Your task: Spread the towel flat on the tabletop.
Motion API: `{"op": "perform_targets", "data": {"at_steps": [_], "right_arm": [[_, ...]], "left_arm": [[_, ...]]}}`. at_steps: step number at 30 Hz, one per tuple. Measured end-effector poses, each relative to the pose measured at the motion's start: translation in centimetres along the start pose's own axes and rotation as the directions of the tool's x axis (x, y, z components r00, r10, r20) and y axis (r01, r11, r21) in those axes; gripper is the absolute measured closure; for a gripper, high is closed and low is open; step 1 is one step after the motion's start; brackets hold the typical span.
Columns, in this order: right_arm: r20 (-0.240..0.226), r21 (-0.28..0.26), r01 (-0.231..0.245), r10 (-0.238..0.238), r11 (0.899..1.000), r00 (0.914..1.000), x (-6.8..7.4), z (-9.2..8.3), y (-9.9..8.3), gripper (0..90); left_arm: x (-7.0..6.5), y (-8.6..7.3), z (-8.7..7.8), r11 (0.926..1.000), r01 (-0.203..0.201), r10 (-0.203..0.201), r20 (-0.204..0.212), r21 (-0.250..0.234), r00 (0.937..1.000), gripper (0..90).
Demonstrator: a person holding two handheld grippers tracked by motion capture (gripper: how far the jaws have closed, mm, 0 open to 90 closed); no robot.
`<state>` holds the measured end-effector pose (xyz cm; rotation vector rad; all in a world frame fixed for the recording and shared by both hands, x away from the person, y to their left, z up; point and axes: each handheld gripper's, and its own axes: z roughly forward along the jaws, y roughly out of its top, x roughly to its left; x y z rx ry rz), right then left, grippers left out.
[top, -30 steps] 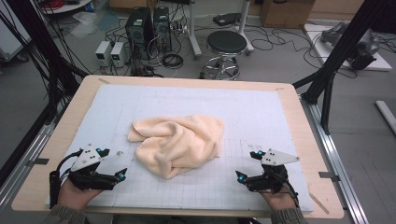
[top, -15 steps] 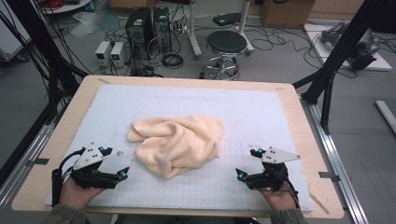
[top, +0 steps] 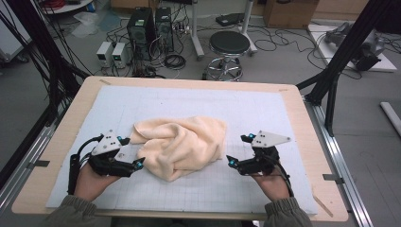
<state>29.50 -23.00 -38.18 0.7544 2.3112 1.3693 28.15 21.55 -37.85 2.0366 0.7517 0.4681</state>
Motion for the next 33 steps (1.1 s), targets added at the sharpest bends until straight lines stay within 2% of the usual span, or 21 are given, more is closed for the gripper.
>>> {"op": "perform_targets", "data": {"at_steps": [1,2,4,5,6,7,8,9,11,13,14,18,19,20,21,24,26,29,30,31,33], "right_arm": [[-0.010,0.000,-0.001,0.001,1.000,0.9999,-0.1,0.6,0.4,11.4],[-0.031,-0.004,0.001,-0.001,1.000,0.9995,-0.4,1.8,0.8,15.6],[-0.036,-0.007,-0.001,0.000,1.000,0.9993,-0.4,2.2,0.8,15.8],[-0.053,-0.002,-0.003,0.003,1.000,0.9986,-0.6,3.6,0.8,18.5],[-0.053,-0.002,-0.003,0.003,1.000,0.9986,-0.6,3.6,0.8,18.5],[-0.083,0.028,0.003,-0.001,1.000,0.9966,-0.7,4.9,0.6,23.2],[-0.083,0.028,0.003,-0.001,1.000,0.9966,-0.7,4.9,0.6,23.2],[-0.105,0.064,0.015,-0.008,0.998,0.9945,-0.6,6.1,0.4,27.3],[-0.116,0.077,0.026,-0.017,0.997,0.9931,-0.8,7.0,0.2,31.4],[-0.140,0.091,0.006,0.007,0.996,0.9902,-1.1,7.6,-0.1,37.3],[-0.140,0.091,0.006,0.007,0.996,0.9902,-1.1,7.6,-0.1,37.3],[-0.180,0.137,-0.005,0.030,0.991,0.9831,-1.5,8.6,-0.7,51.5],[-0.194,0.164,0.007,0.025,0.986,0.9806,-1.3,9.1,-0.8,61.1],[-0.199,0.161,0.023,0.009,0.987,0.9800,-1.2,9.1,-0.9,65.7],[-0.199,0.161,0.023,0.009,0.987,0.9800,-1.2,9.1,-0.9,65.7],[-0.219,0.159,0.018,0.018,0.987,0.9755,-1.4,8.7,-0.8,72.4],[-0.231,0.158,0.006,0.031,0.987,0.9724,-1.5,7.9,-0.7,74.8],[-0.231,0.146,0.025,0.009,0.989,0.9730,-1.2,7.2,-0.3,75.0],[-0.230,0.145,0.034,0.001,0.989,0.9732,-1.0,6.9,-0.2,74.9],[-0.224,0.141,0.070,-0.037,0.987,0.9740,-0.5,5.8,0.2,74.9],[-0.225,0.139,0.083,-0.050,0.987,0.9730,-0.3,5.2,0.4,74.9]], "left_arm": [[0.1,0.2,0.5,1.0000,-0.006,0.006,-0.001,0.003,1.0000,18.2],[0.3,0.3,1.2,0.9999,-0.004,0.004,-0.003,0.010,1.0000,19.2],[0.6,0.5,2.1,0.9997,-0.002,0.002,-0.006,0.023,1.0000,19.8],[0.8,0.6,2.6,0.9994,-0.007,0.007,-0.009,0.033,0.9999,22.9],[1.1,0.7,3.1,0.9992,-0.003,0.004,-0.004,0.039,1.0000,22.9],[1.2,0.7,3.6,0.9990,-0.001,0.001,0.002,0.045,1.0000,26.1],[1.3,0.7,4.2,0.9988,0.004,-0.005,0.005,0.048,1.0000,26.1],[1.4,0.7,4.7,0.9983,0.001,-0.002,0.015,0.059,0.9999,29.1],[1.5,0.6,5.7,0.9967,-0.001,-0.002,0.032,0.081,0.9995,33.3],[1.6,0.3,6.7,0.9933,-0.007,0.002,0.038,0.115,0.9993,36.7],[1.7,0.2,7.1,0.9914,-0.007,0.002,0.039,0.131,0.9992,36.7],[1.8,-0.2,8.1,0.9820,-0.023,0.014,0.050,0.187,0.9986,51.1],[1.6,-0.3,8.2,0.9798,-0.029,0.020,0.050,0.198,0.9986,61.7],[1.6,-0.3,8.3,0.9767,-0.042,0.031,0.053,0.210,0.9981,66.4],[1.4,-0.3,8.2,0.9750,-0.053,0.042,0.054,0.216,0.9977,66.4],[1.3,-0.1,7.3,0.9762,-0.067,0.055,0.065,0.206,0.9964,80.7],[1.1,0.0,6.4,0.9801,-0.067,0.056,0.065,0.187,0.9963,83.3],[0.3,0.1,4.8,0.9841,-0.087,0.077,0.064,0.155,0.9949,83.5],[-0.1,0.0,3.9,0.9855,-0.096,0.088,0.062,0.140,0.9942,83.6],[-0.5,0.0,3.1,0.9869,-0.101,0.094,0.064,0.126,0.9935,83.7],[-1.2,-0.2,1.4,0.9897,-0.104,0.097,0.071,0.099,0.9927,83.7]]}}
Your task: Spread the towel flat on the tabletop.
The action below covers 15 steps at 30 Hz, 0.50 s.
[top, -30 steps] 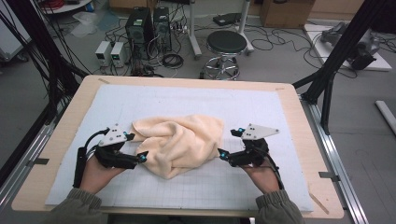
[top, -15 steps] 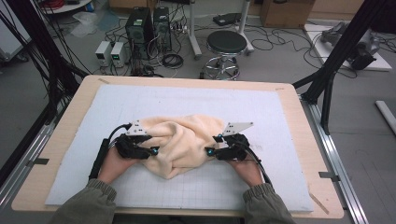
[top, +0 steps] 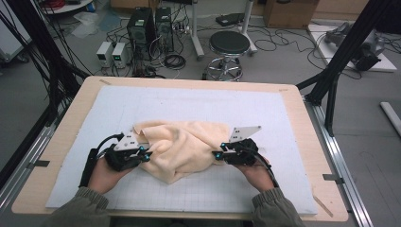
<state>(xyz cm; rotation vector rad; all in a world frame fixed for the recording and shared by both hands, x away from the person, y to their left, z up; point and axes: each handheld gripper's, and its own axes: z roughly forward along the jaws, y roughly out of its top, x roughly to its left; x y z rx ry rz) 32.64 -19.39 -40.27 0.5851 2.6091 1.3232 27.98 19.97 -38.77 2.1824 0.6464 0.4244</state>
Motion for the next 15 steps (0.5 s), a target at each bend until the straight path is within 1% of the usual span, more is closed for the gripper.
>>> {"op": "perform_targets", "data": {"at_steps": [1,2,3,5,6,7,8,9,10,11,12,13,14,15], "right_arm": [[0.002,0.002,0.012,-0.012,1.000,0.9999,0.4,-0.6,0.1,74.9],[-0.002,0.002,0.030,-0.030,1.000,0.9995,1.2,-1.7,0.2,74.9],[-0.002,0.002,0.030,-0.030,1.000,0.9995,1.2,-1.7,0.2,74.9],[-0.009,0.003,0.049,-0.049,0.999,0.9987,2.2,-2.7,0.2,74.9],[-0.014,0.006,0.060,-0.060,0.998,0.9981,2.9,-3.2,0.2,74.9],[-0.030,0.018,0.083,-0.083,0.996,0.9961,4.0,-3.9,-0.1,74.8],[-0.030,0.018,0.083,-0.083,0.996,0.9961,4.0,-3.9,-0.1,74.8],[-0.038,0.023,0.084,-0.083,0.996,0.9958,4.4,-4.0,-0.3,74.8],[-0.051,0.033,0.083,-0.082,0.996,0.9953,5.1,-4.2,-0.7,74.7],[-0.059,0.037,0.087,-0.085,0.996,0.9946,5.5,-4.2,-0.9,74.6],[-0.087,0.041,0.073,-0.069,0.997,0.9938,6.4,-4.3,-1.7,73.8],[-0.087,0.041,0.073,-0.069,0.997,0.9938,6.4,-4.3,-1.7,73.8],[-0.103,0.044,0.071,-0.066,0.997,0.9925,6.8,-4.2,-2.0,72.4],[-0.119,0.047,0.071,-0.065,0.996,0.9908,7.2,-4.2,-2.3,69.4]], "left_arm": [[-0.4,-0.1,-0.9,0.9999,-0.003,0.003,0.003,-0.010,1.0000,83.7],[-0.8,-0.3,-1.7,0.9998,-0.002,0.002,0.001,-0.022,1.0000,83.7],[-1.2,-0.4,-2.4,0.9995,0.002,-0.001,0.004,-0.033,1.0000,83.7],[-2.2,-0.8,-4.0,0.9991,0.001,-0.001,0.019,-0.043,0.9998,83.8],[-2.5,-0.9,-4.4,0.9991,-0.003,0.004,0.026,-0.042,0.9996,83.8],[-3.2,-1.2,-5.0,0.9991,-0.010,0.012,0.038,-0.042,0.9992,83.9],[-3.6,-1.4,-5.3,0.9992,-0.013,0.015,0.045,-0.039,0.9989,83.9],[-4.2,-1.8,-5.7,0.9995,-0.016,0.018,0.060,-0.026,0.9981,84.0],[-4.6,-2.1,-5.8,0.9996,-0.018,0.020,0.073,-0.021,0.9971,83.9],[-5.0,-2.4,-6.0,0.9997,-0.023,0.023,0.088,-0.009,0.9959,83.9],[-5.4,-2.7,-6.1,0.9997,-0.024,0.024,0.098,0.004,0.9950,83.7],[-5.7,-3.0,-6.1,0.9996,-0.024,0.023,0.113,0.012,0.9933,83.7],[-6.0,-3.1,-6.2,0.9995,-0.026,0.023,0.130,0.018,0.9913,82.9],[-6.2,-3.2,-6.2,0.9997,-0.020,0.018,0.141,0.014,0.9899,79.8]]}}
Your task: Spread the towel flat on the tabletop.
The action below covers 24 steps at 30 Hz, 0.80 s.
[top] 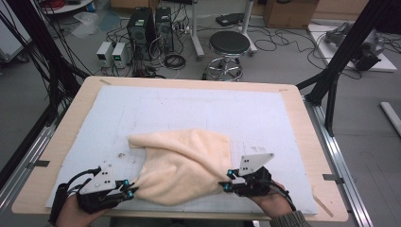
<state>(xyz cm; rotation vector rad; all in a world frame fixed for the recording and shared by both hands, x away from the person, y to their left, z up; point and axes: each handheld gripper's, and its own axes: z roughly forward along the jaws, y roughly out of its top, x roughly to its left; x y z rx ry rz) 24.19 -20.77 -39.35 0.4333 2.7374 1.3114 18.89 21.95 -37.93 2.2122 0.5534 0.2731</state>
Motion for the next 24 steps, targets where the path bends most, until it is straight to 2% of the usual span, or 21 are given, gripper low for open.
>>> {"op": "perform_targets", "data": {"at_steps": [1,3,5,6,7,8,9,10,11,12,13,14,15,16,17,18,19,20,21,22,24], "right_arm": [[-0.016,-0.011,0.009,-0.009,1.000,0.9998,0.7,-0.1,-0.1,64.4],[-0.014,-0.023,0.015,-0.016,1.000,0.9998,0.8,-0.3,0.0,61.9],[0.000,-0.081,0.020,-0.020,0.997,0.9998,0.3,-1.2,1.0,55.4],[0.000,-0.081,0.020,-0.020,0.997,0.9998,0.3,-1.2,1.0,55.4],[0.011,-0.098,0.019,-0.018,0.995,0.9998,-0.1,-1.5,1.3,53.5],[0.040,-0.117,0.009,-0.005,0.993,0.9992,-1.4,-1.8,1.9,52.2],[0.040,-0.117,0.009,-0.005,0.993,0.9992,-1.4,-1.8,1.9,52.2],[0.090,-0.111,0.006,0.004,0.994,0.9959,-3.0,-1.5,2.3,51.3],[0.113,-0.099,-0.001,0.012,0.995,0.9935,-4.0,-1.0,2.4,50.7],[0.113,-0.099,-0.001,0.012,0.995,0.9935,-4.0,-1.0,2.4,50.7],[0.126,-0.094,-0.019,0.030,0.995,0.9915,-4.9,-0.4,2.4,50.2],[0.145,-0.069,-0.054,0.064,0.996,0.9874,-6.8,0.9,2.2,47.9],[0.145,-0.069,-0.054,0.064,0.996,0.9874,-6.8,0.9,2.2,47.9],[0.163,-0.031,-0.081,0.085,0.996,0.9830,-8.2,2.5,1.9,46.7],[0.163,-0.031,-0.081,0.085,0.996,0.9830,-8.2,2.5,1.9,46.7],[0.168,-0.012,-0.096,0.097,0.995,0.9811,-8.8,3.3,1.6,45.9],[0.149,0.014,-0.130,0.126,0.991,0.9808,-9.7,4.7,1.1,46.1],[0.149,0.014,-0.130,0.126,0.991,0.9808,-9.7,4.7,1.1,46.1],[0.146,0.032,-0.132,0.126,0.991,0.9813,-10.0,5.5,0.7,46.6],[0.130,0.054,-0.154,0.146,0.987,0.9807,-10.2,6.5,0.2,48.8],[0.133,0.035,-0.157,0.151,0.987,0.9796,-10.2,6.7,0.0,51.8]], "left_arm": [[-0.1,0.1,-0.1,1.0000,-0.004,0.004,0.003,0.003,1.0000,71.0],[0.1,0.5,-0.1,0.9999,-0.003,0.003,-0.001,-0.017,1.0000,67.3],[0.8,1.2,0.1,0.9995,0.001,-0.001,-0.020,-0.032,0.9998,59.6],[1.3,1.5,0.3,0.9993,0.000,-0.001,-0.031,-0.037,0.9995,59.6],[1.7,1.9,0.7,0.9988,0.003,-0.005,-0.035,-0.049,0.9994,58.1],[2.2,2.3,1.1,0.9983,0.000,-0.002,-0.039,-0.058,0.9992,55.5],[2.6,2.6,1.6,0.9977,0.005,-0.008,-0.041,-0.068,0.9991,55.5],[3.1,3.0,2.3,0.9972,0.002,-0.005,-0.042,-0.074,0.9991,54.0],[3.6,3.3,3.1,0.9971,0.000,-0.003,-0.041,-0.076,0.9992,53.4],[4.1,3.7,4.0,0.9973,0.000,-0.003,-0.036,-0.074,0.9993,53.4],[4.7,3.9,4.9,0.9977,-0.004,0.001,-0.039,-0.068,0.9992,53.0],[5.3,4.1,5.7,0.9981,0.004,-0.007,-0.043,-0.062,0.9990,52.2],[5.7,4.3,6.4,0.9985,0.013,-0.015,-0.047,-0.053,0.9988,52.2],[6.8,4.3,8.1,0.9989,0.033,-0.035,-0.046,-0.033,0.9983,51.3],[6.8,4.3,8.1,0.9989,0.033,-0.035,-0.046,-0.033,0.9983,51.0],[7.2,4.3,8.8,0.9994,0.034,-0.035,-0.048,-0.008,0.9982,51.0],[7.7,3.9,10.3,0.9978,0.049,-0.048,-0.021,0.044,0.9986,49.6],[7.7,3.9,10.3,0.9978,0.049,-0.048,-0.021,0.044,0.9986,49.4],[7.8,3.8,10.5,0.9973,0.049,-0.048,-0.014,0.055,0.9987,49.4],[7.8,3.6,11.1,0.9962,0.045,-0.045,-0.001,0.075,0.9990,50.7],[7.7,3.4,11.6,0.9956,0.045,-0.046,0.010,0.082,0.9989,53.2]]}}
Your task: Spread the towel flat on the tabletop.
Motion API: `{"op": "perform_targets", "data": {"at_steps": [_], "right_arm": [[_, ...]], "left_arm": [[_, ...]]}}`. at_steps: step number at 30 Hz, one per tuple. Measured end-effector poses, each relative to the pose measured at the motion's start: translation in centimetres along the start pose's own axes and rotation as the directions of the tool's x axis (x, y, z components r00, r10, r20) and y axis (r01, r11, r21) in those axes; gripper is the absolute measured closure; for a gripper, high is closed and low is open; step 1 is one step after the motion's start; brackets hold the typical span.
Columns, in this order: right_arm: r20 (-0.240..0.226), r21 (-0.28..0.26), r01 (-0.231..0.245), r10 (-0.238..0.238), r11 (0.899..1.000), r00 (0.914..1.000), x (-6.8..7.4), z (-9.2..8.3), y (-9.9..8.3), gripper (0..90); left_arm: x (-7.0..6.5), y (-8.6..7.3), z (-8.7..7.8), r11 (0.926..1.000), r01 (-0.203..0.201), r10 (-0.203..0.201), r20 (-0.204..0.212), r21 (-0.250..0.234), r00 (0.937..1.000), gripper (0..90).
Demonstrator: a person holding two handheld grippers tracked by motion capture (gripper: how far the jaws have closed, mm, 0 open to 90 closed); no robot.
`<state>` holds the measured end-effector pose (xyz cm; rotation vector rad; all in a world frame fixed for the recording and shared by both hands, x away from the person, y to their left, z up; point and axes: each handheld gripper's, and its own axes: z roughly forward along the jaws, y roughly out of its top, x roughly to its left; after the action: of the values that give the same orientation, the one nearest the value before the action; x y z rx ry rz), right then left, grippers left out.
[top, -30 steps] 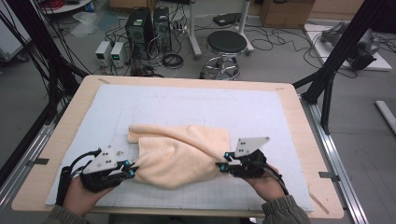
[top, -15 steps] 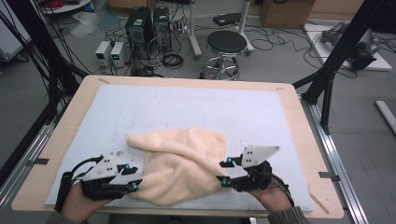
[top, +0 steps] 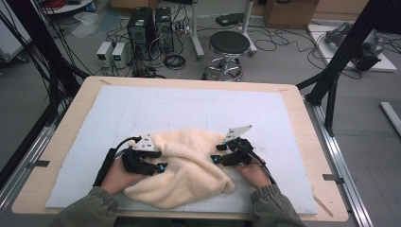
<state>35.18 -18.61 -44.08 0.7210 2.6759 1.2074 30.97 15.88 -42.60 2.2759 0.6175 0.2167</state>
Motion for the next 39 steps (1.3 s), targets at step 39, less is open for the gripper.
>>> {"op": "perform_targets", "data": {"at_steps": [39], "right_arm": [[-0.090,-0.019,0.143,-0.144,0.990,0.9855,8.2,-8.3,-3.5,78.2]], "left_arm": [[-7.4,-3.4,-8.7,0.9967,-0.069,0.073,0.093,-0.043,0.9929,83.2]]}}
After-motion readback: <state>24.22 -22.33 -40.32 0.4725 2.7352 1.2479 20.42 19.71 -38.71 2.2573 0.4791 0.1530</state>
